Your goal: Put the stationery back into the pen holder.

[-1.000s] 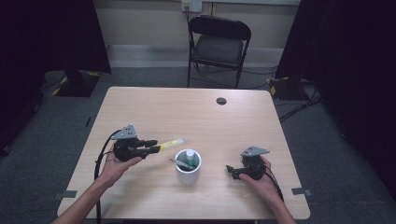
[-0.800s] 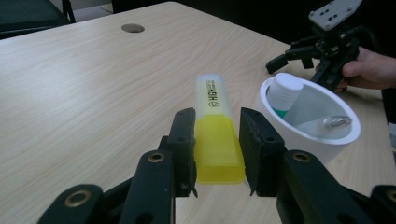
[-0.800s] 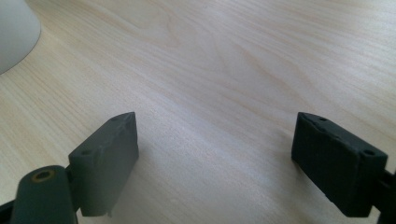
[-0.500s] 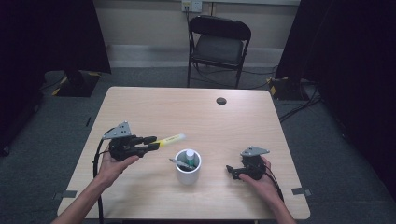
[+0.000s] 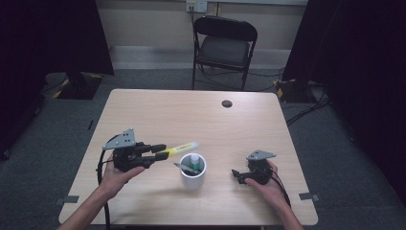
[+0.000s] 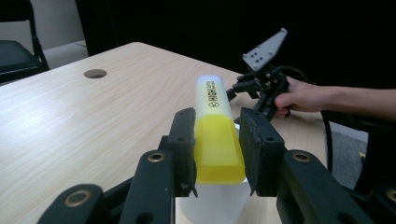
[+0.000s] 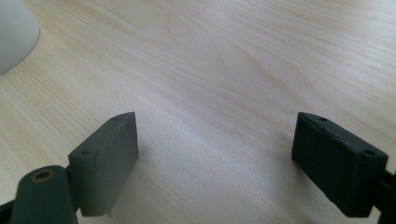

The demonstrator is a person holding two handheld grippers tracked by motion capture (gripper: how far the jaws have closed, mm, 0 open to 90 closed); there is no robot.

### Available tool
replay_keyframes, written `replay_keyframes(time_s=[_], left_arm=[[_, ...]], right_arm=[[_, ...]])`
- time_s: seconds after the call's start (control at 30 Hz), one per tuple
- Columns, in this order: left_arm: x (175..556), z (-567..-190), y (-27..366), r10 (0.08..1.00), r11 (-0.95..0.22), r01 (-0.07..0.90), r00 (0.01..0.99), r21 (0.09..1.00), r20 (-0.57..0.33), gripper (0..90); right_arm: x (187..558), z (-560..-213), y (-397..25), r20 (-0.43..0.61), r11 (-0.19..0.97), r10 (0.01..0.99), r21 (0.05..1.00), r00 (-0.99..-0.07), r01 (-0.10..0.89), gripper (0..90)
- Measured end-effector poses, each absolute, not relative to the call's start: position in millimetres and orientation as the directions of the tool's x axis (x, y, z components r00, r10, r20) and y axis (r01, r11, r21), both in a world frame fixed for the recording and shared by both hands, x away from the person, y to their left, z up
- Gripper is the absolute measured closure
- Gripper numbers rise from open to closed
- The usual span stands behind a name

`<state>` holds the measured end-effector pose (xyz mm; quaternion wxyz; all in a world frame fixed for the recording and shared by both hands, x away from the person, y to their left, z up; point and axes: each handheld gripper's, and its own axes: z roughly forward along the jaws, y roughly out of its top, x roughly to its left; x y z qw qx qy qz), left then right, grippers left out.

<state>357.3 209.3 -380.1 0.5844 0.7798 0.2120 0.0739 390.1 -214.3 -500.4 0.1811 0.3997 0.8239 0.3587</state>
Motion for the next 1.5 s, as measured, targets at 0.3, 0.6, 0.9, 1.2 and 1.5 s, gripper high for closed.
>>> replay_keyframes(time_s=[0.3, 0.6, 0.9, 1.2, 1.5], left_arm=[[341.1, -378.7, 200.3, 0.400, -0.315, 0.234, 0.912, 0.920, -0.095, 67.2], [340.6, -391.9, 198.4, 0.392, -0.368, 0.257, 0.914, 0.894, -0.102, 67.3], [342.1, -397.5, 194.0, 0.394, -0.394, 0.267, 0.913, 0.879, -0.101, 67.2], [351.7, -399.4, 183.1, 0.389, -0.410, 0.271, 0.916, 0.871, -0.103, 67.2], [352.9, -397.9, 175.5, 0.384, -0.376, 0.248, 0.919, 0.893, -0.093, 69.0]], right_arm=[[390.1, -500.4, -214.2, -0.012, 0.423, 0.789, 0.736, -0.615, 0.529, 13.6], [390.5, -500.1, -213.5, -0.011, 0.422, 0.791, 0.733, -0.612, 0.533, 13.6], [390.5, -500.2, -213.5, -0.011, 0.422, 0.791, 0.734, -0.612, 0.532, 13.6], [390.5, -500.2, -213.5, -0.011, 0.422, 0.791, 0.734, -0.611, 0.533, 13.6], [390.5, -500.2, -213.6, -0.009, 0.422, 0.790, 0.734, -0.613, 0.533, 13.6]])
